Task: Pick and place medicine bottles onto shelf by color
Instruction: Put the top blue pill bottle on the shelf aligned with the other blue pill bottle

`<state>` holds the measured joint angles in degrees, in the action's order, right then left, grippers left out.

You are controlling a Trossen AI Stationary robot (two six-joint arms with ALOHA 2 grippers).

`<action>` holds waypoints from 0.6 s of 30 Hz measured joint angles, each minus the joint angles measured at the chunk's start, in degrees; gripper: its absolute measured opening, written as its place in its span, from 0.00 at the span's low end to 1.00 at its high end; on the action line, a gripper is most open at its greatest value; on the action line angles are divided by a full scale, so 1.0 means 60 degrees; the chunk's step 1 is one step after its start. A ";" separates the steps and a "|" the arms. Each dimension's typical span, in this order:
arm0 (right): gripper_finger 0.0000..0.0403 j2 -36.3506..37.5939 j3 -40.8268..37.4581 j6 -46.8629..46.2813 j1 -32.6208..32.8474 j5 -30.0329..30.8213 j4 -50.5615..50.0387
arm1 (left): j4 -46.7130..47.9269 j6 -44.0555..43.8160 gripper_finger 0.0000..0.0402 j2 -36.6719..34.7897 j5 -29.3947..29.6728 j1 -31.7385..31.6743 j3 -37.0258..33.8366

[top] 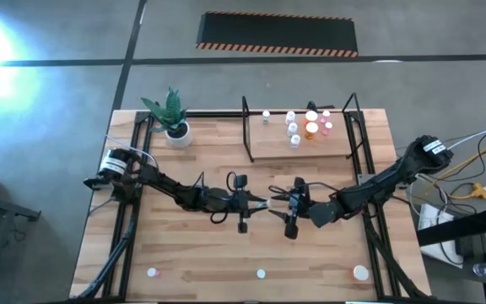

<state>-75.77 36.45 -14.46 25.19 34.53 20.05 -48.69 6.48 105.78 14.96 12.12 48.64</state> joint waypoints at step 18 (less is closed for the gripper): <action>0.24 -0.0006 0.0546 0.0102 -0.0445 -0.1017 -0.1024 | 0.0021 0.0079 0.26 0.0000 0.0086 -0.0028 0.0004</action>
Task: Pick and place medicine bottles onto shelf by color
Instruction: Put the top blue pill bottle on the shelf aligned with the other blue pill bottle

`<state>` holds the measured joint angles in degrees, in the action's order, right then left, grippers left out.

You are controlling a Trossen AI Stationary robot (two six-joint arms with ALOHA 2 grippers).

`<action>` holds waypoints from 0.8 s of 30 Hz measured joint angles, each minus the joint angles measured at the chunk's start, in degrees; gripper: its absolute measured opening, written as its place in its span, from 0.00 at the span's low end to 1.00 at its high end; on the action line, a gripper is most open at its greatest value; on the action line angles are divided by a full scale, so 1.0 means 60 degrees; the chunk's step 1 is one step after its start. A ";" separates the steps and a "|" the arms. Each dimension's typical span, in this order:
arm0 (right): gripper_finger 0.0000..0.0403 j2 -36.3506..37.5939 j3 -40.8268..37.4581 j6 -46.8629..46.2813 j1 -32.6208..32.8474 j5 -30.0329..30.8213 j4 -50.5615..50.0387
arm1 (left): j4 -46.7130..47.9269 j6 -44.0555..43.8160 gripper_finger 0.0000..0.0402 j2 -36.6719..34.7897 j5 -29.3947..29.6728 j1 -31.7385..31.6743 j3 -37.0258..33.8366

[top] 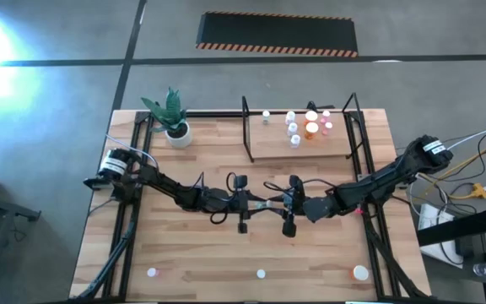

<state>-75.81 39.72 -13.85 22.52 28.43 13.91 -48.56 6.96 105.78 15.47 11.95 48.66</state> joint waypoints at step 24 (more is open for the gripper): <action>0.26 -0.1862 0.7232 0.1340 -0.5230 -0.2891 -0.9778 | 0.7308 -0.2281 0.73 -0.2576 0.4195 0.0601 -0.0105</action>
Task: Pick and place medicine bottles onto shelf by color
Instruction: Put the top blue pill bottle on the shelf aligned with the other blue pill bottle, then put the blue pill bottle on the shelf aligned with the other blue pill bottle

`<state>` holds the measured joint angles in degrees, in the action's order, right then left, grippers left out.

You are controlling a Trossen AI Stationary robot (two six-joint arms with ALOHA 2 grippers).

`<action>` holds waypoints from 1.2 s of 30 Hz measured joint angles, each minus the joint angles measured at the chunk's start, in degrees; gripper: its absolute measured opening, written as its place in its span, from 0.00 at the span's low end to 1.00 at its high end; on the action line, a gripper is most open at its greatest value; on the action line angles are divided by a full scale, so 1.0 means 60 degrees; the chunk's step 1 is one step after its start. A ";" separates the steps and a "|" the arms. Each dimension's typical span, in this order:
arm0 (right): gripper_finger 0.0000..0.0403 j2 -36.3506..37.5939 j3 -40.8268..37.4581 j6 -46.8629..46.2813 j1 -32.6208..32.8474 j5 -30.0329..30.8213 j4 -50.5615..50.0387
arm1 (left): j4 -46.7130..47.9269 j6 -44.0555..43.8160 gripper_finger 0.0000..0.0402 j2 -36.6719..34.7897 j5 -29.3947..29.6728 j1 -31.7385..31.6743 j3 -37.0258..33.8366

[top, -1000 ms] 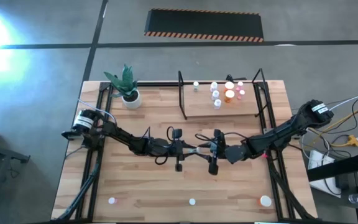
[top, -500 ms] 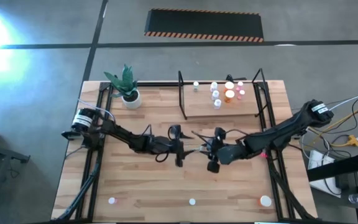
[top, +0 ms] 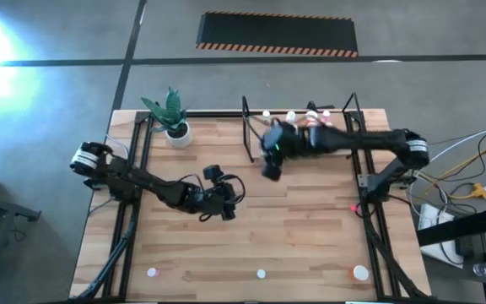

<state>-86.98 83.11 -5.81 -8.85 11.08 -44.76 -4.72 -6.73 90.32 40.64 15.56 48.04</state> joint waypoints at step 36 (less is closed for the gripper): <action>0.40 -0.2989 0.1282 0.1696 -0.3856 -0.1353 0.0459 | -0.1890 -0.0821 0.73 0.0136 0.0025 0.0676 -0.1003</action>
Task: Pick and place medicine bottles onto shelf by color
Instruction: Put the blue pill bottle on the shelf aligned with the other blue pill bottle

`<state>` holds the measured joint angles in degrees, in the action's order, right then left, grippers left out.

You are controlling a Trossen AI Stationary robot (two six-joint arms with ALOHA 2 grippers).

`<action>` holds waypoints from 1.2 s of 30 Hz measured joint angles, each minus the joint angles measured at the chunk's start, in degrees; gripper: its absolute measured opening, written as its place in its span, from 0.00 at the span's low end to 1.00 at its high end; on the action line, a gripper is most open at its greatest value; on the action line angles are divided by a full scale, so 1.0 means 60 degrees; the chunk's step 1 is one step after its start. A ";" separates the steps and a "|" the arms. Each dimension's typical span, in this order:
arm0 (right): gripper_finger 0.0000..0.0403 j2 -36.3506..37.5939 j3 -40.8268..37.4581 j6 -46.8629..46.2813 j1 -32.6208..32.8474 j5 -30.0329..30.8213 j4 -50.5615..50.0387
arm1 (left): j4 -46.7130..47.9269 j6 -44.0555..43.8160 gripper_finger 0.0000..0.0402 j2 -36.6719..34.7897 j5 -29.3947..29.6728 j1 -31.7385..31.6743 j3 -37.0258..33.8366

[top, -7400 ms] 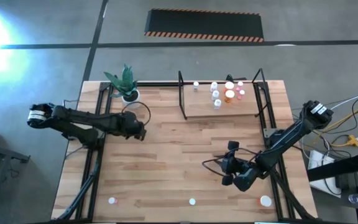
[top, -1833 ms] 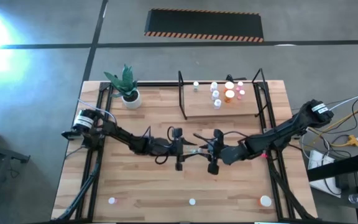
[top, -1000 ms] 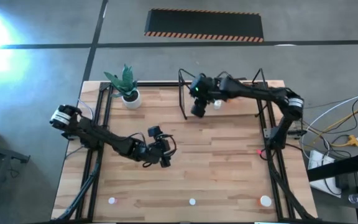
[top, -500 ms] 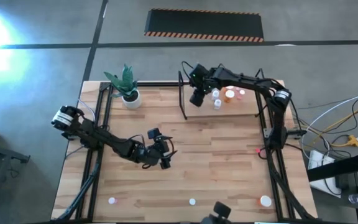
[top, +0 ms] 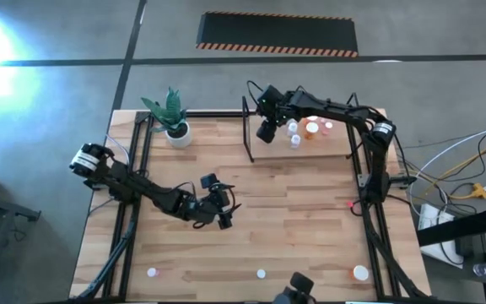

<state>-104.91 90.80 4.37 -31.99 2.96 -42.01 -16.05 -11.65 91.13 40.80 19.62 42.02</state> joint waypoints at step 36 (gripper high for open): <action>0.22 0.5662 -0.6355 -0.3696 1.0730 0.1679 0.2146 | -0.0840 0.0549 0.73 -0.0113 0.0113 0.0685 -0.0007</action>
<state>-70.94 52.67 -17.81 32.39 13.04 -29.14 -21.10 -8.36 90.45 41.47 23.73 41.98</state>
